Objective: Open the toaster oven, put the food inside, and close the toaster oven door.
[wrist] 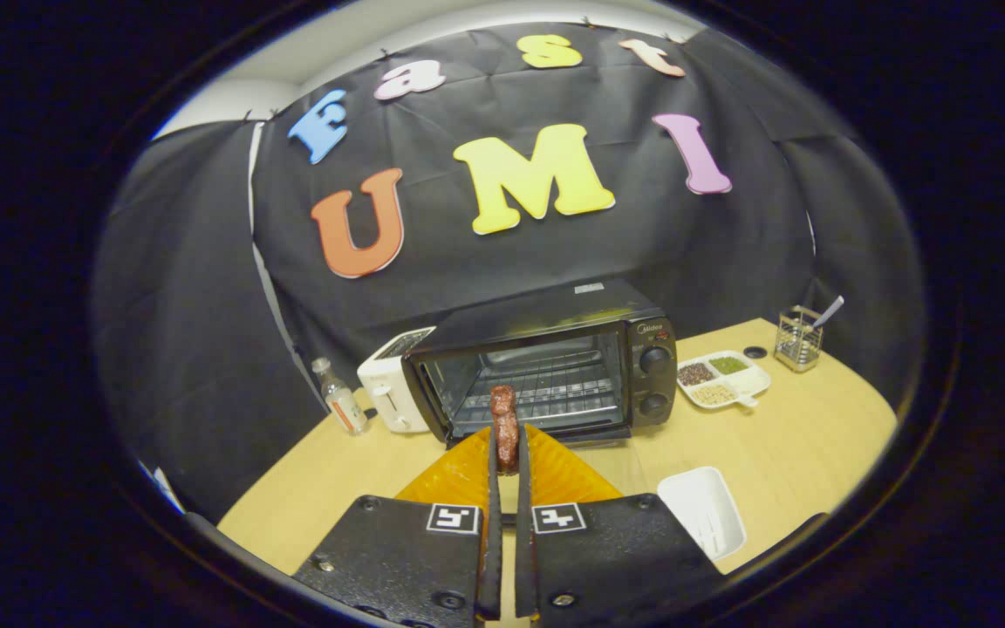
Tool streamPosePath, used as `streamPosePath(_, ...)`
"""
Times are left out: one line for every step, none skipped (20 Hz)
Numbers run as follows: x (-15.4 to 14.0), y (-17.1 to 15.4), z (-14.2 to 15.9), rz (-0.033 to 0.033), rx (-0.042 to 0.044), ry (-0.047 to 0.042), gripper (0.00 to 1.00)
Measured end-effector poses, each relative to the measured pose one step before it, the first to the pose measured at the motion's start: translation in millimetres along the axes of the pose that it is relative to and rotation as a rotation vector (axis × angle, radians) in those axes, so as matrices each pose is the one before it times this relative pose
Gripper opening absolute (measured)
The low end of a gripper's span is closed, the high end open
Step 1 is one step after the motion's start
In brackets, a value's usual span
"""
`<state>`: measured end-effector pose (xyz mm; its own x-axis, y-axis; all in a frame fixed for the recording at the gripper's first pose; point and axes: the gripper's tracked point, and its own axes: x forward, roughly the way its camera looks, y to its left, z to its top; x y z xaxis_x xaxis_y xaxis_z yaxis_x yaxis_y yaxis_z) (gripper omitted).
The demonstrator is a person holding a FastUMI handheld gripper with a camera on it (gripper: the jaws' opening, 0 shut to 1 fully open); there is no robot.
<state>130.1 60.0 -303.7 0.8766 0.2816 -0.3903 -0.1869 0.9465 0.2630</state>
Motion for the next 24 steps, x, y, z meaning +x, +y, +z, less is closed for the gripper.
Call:
streamPosePath(12.6, -1.54, 2.05, 0.00033, 0.06769, -0.00942, 0.09)
streamPosePath(11.43, -1.86, 1.29, 0.00323, 0.07212, -0.00918, 0.09)
streamPosePath(11.7, -1.34, 1.81, 0.00674, 0.06612, -0.00392, 0.09)
streamPosePath(12.08, -3.18, 1.48, 0.00534, 0.07289, -0.00746, 0.09)
streamPosePath(13.89, -3.44, -1.12, 0.00288, 0.06843, 0.00744, 0.09)
streamPosePath(12.79, -4.39, -4.45, 0.00277, 0.07099, 0.01772, 0.09)
streamPosePath(15.06, -1.91, -4.09, 0.01459, 0.06402, 0.02542, 0.09)
streamPosePath(16.06, -4.14, -0.13, 0.01905, 0.06848, 0.01137, 0.09)
streamPosePath(14.57, -4.96, -0.52, 0.01981, 0.07467, 0.01837, 0.09)
streamPosePath(13.58, -6.15, 2.23, 0.01705, 0.08149, 0.01545, 0.09)
streamPosePath(11.28, -3.95, 4.14, 0.01363, 0.07537, 0.00614, 0.09)
streamPosePath(10.62, -2.11, 6.42, 0.01295, 0.04708, -0.00677, 0.09)
streamPosePath(7.6, -0.02, 3.83, 0.00805, 0.01245, -0.00948, 0.09)
streamPosePath(7.74, -4.3, 6.51, -0.00827, 0.00032, -0.02106, 0.09)
streamPosePath(8.69, -3.45, 4.57, -0.00619, -0.00431, -0.01753, 0.09)
streamPosePath(7.36, -0.52, 1.44, -0.0006, -0.00636, -0.00879, 0.09)
streamPosePath(5.42, -0.43, 0.1, -0.00421, -0.00242, -0.00677, 0.09)
streamPosePath(6.87, -1.13, -2.27, -0.00754, -0.01076, 0.00286, 0.09)
streamPosePath(4.27, -1.78, -2.13, -0.01382, -0.01784, 0.00312, 0.09)
streamPosePath(2.59, -2.59, -1.92, -0.018, -0.02951, 0.0004, 0.1)
streamPosePath(1.97, -0.72, 0.2, -0.00748, -0.03021, -0.00596, 0.11)
streamPosePath(-0.14, 3.94, 1.7, 0.00421, -0.02317, -0.00932, 0.13)
streamPosePath(-0.06, -0.79, 2.52, -0.01559, -0.03175, -0.00749, 0.14)
streamPosePath(-3.57, -2.44, 1.77, -0.01789, -0.03703, -0.01027, 0.17)
